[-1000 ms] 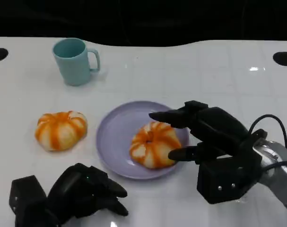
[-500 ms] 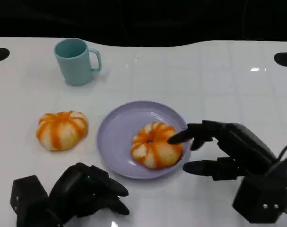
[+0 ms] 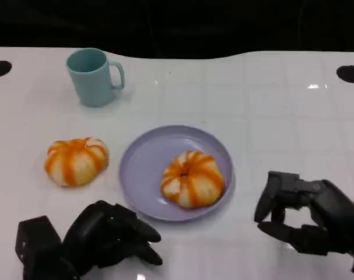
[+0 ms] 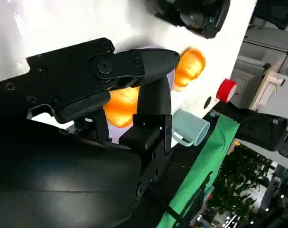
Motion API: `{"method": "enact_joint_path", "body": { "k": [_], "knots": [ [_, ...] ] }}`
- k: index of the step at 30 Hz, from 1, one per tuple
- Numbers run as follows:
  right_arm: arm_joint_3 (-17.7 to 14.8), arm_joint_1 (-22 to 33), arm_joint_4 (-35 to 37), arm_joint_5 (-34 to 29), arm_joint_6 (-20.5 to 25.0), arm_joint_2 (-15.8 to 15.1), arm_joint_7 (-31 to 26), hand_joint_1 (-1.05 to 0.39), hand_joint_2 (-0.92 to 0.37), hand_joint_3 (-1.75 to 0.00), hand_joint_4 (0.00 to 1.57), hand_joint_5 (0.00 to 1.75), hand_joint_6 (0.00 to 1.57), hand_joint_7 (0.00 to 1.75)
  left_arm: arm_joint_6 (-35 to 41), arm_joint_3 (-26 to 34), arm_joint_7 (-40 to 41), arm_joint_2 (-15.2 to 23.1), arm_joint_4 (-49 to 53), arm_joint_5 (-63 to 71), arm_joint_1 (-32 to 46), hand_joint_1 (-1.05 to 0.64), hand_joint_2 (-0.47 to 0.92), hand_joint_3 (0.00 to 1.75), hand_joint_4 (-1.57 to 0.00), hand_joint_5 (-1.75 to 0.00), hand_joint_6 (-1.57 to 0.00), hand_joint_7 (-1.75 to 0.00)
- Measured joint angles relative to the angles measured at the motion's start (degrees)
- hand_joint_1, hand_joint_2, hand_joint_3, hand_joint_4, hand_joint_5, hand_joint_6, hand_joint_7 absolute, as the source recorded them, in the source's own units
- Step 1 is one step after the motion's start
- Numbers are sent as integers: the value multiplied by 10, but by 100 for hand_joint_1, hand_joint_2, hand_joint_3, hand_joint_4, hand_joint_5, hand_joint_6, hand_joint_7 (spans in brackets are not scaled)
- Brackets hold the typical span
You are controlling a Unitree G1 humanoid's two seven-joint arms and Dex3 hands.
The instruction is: Grasp the bread from the table and place it into the plate.
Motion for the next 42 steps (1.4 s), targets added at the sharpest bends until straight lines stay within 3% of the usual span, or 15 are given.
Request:
{"method": "enact_joint_path", "body": {
  "k": [5, 12, 23, 42],
  "knots": [
    [-2, 27, -8, 3, 1, 3, 6, -43, -92, -32, 69, 175, 51, 175, 0, -1, 6, 0, 0, 2, 0, -105, 83, 1, -153, -25, -153, -1],
    [-4, 44, -3, 2, -16, 33, -2, -43, -92, -33, 76, 175, 59, 175, -2, -2, 6, 1, 0, 2, 0, -105, 83, 0, -152, -25, -153, 0],
    [-5, 32, 59, -17, -79, 59, -25, -46, -92, -33, 79, 175, 61, 175, -1, 1, 6, 3, 0, -1, 0, -105, 83, 0, -153, -25, -152, 0],
    [-7, 9, 110, -42, -120, 75, -50, -45, -92, -32, 80, 175, 60, 175, 7, 5, -1, 12, 3, -9, -2, -105, 82, 1, -153, -26, -153, 0]
  ]
}}
